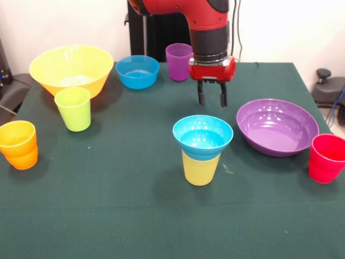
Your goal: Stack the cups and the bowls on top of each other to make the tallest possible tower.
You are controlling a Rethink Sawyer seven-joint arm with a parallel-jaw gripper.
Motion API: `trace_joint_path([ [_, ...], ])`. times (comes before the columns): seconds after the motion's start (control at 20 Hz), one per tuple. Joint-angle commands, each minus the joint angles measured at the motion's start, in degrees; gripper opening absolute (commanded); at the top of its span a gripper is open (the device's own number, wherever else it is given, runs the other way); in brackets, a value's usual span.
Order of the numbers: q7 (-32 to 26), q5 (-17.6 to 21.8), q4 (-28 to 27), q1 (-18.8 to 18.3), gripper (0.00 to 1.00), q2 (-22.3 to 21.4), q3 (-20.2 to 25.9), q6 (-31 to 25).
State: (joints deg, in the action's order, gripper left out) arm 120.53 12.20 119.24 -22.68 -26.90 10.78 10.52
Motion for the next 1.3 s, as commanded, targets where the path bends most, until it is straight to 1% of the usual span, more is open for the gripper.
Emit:
trace_joint_path([
  [0.05,12.4,-4.7,-2.8,3.4,1.00,5.2,3.4,4.0],
  [0.25,12.5,-6.2,-2.9,4.4,1.00,5.5,3.4,4.7],
  [0.45,12.7,-7.0,-1.9,4.6,1.00,4.2,3.9,4.4],
  [0.75,13.3,-7.7,0.7,3.3,1.00,1.2,5.9,2.5],
  [0.85,13.4,-7.7,1.0,3.1,1.00,1.3,6.2,2.9],
  [1.05,12.9,-7.3,0.7,1.3,1.00,1.9,7.1,2.3],
  [1.3,13.7,-8.1,1.9,0.3,1.00,0.6,7.8,1.9],
])
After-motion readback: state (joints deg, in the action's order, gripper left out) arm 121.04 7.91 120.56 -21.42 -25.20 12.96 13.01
